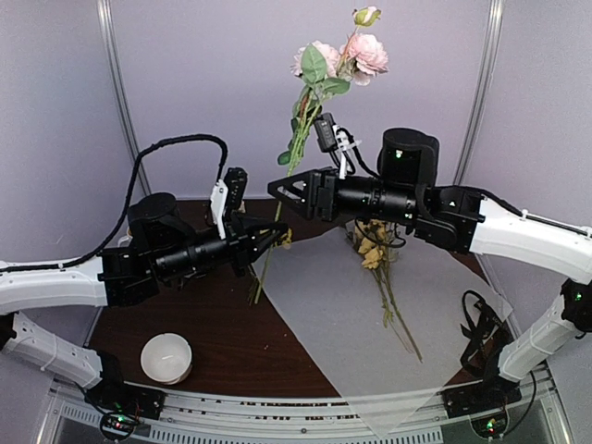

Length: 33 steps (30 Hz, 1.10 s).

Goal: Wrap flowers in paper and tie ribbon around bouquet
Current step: Pass from the left arm to the right, then place the fake flower on the flattened wrapping paper.

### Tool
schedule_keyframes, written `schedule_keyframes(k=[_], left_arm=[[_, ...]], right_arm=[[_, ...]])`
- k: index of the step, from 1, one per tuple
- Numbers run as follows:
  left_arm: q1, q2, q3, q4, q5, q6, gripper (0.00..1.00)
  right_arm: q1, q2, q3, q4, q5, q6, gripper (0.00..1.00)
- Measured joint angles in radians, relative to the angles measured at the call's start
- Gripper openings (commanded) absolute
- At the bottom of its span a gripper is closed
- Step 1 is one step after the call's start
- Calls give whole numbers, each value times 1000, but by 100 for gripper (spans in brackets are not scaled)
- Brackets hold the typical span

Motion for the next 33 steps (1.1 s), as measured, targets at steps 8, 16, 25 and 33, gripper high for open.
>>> schedule_keyframes(k=[8, 16, 25, 33], left_arm=[[-5, 6, 0, 8, 15, 14, 65], [54, 9, 56, -164, -93, -21, 74], [402, 307, 283, -548, -256, -204, 75], [493, 691, 477, -721, -276, -230, 76]], right_arm=[[10, -18, -23, 16, 80, 50, 0], [-193, -123, -34, -354, 195, 89, 0], [-410, 108, -61, -887, 303, 58, 11], [-439, 317, -48, -977, 377, 31, 51]])
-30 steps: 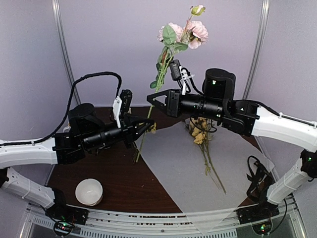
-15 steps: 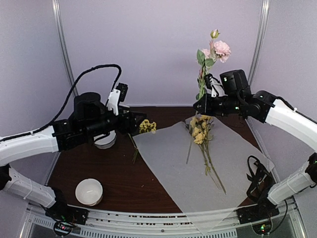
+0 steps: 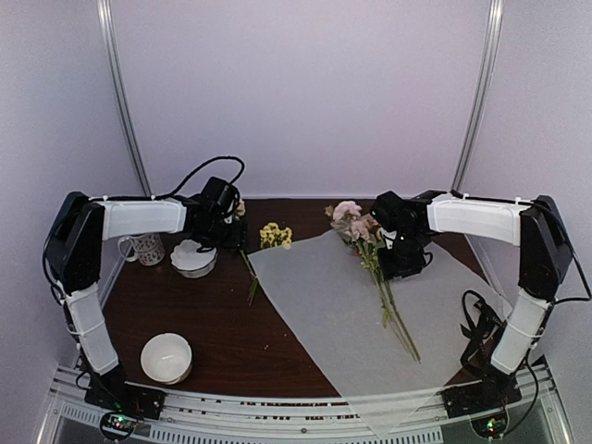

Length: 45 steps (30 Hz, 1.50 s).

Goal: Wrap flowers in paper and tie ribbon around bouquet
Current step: Place the fake flower on the flattened wrapping paper, then pick up the fake flower from the center of the board.

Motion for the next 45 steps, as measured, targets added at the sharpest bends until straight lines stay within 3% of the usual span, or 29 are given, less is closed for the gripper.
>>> schedule_keyframes(k=[11, 17, 22, 29, 34, 39, 45], left_arm=[[27, 258, 184, -74, 24, -6, 73], [29, 304, 216, -102, 23, -11, 50], [36, 322, 247, -115, 48, -23, 0], [48, 287, 205, -101, 59, -39, 0], [62, 138, 150, -89, 17, -30, 0], [57, -200, -13, 67, 10, -3, 0], [-39, -508, -156, 314, 87, 10, 0]], right_arm=[[0, -125, -37, 11, 11, 2, 54], [2, -153, -74, 26, 10, 2, 54], [9, -153, -100, 26, 10, 1, 54], [16, -204, -111, 26, 11, 2, 54], [29, -272, -113, 29, 11, 1, 54], [84, -385, -119, 82, -32, -24, 54], [218, -582, -175, 383, -252, -80, 63]])
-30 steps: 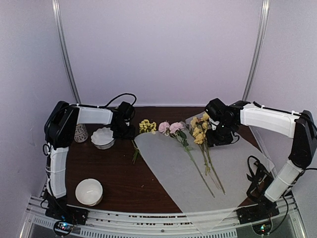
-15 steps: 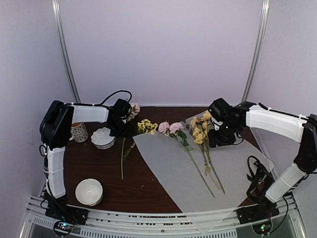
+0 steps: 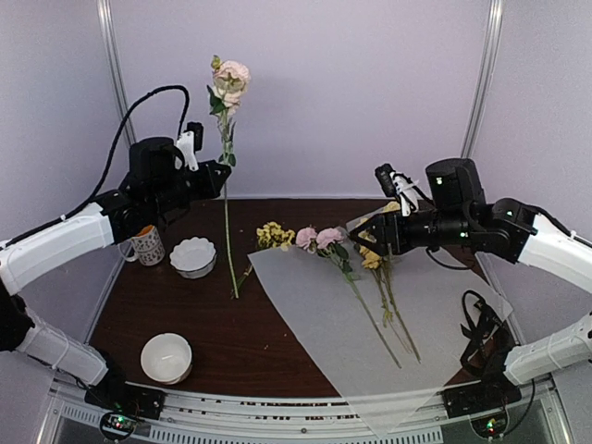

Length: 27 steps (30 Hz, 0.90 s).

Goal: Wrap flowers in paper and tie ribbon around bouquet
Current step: Pick up the fake flower from the center of the board, then pass from the left arm to the right

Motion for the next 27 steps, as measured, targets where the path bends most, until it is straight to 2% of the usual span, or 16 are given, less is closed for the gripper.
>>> schedule_keyframes(k=[4, 6, 10, 16, 17, 19, 20, 27], left_arm=[[-151, -59, -51, 158, 124, 8, 0], [-224, -58, -52, 232, 220, 10, 0], [-313, -59, -52, 380, 352, 10, 0], [-349, -29, -46, 527, 433, -14, 0], [-349, -20, -46, 539, 441, -21, 0], [-349, -2, -46, 557, 447, -35, 0], [-352, 5, -46, 563, 449, -42, 0], [-355, 11, -46, 575, 452, -42, 0]], right_arm=[[78, -37, -23, 277, -116, 7, 63], [96, -14, -18, 407, -145, 22, 67], [127, 72, 14, 538, -157, 37, 73], [156, 189, 39, 621, -196, 45, 70], [158, 199, 39, 629, -207, 48, 67], [155, 204, 38, 635, -213, 48, 53], [155, 204, 38, 636, -217, 50, 50], [157, 198, 35, 643, -222, 47, 57]])
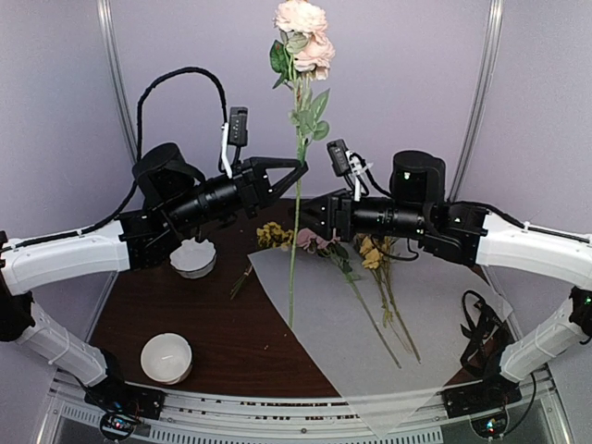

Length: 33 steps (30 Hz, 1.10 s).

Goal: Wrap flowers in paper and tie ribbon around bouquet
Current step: Pass from the left arm to the right

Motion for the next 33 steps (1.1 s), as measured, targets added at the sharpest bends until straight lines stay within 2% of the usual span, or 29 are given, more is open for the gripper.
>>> schedule_keyframes(k=[4, 10, 13, 16, 18, 22, 29, 31, 32, 33], left_arm=[[-1, 0, 0, -11, -4, 23, 0], [-1, -2, 0, -47, -24, 69, 0], [-1, -2, 0, -48, -24, 74, 0], [-1, 2, 2, -44, -12, 74, 0], [-1, 7, 2, -44, 2, 74, 0], [-8, 11, 3, -53, 23, 84, 0], [-12, 16, 3, -52, 26, 95, 0], [-19, 18, 4, -56, 19, 100, 36], [-22, 20, 10, -73, 11, 113, 49], [-22, 21, 22, -117, 0, 130, 57]], right_arm=[[-5, -55, -18, -55, 43, -31, 61], [-14, -222, -72, -80, 32, -89, 78], [-3, -233, -67, -44, 24, -98, 78], [10, -164, -34, -47, 24, -98, 68], [14, -104, -7, -65, 24, -103, 48], [18, -29, 25, -111, 17, -113, 1], [27, -66, 4, -126, 21, -115, 0], [23, -88, -18, -129, 22, -107, 0], [19, -97, -25, -139, 24, -101, 0], [9, -106, -31, -156, 39, -94, 0]])
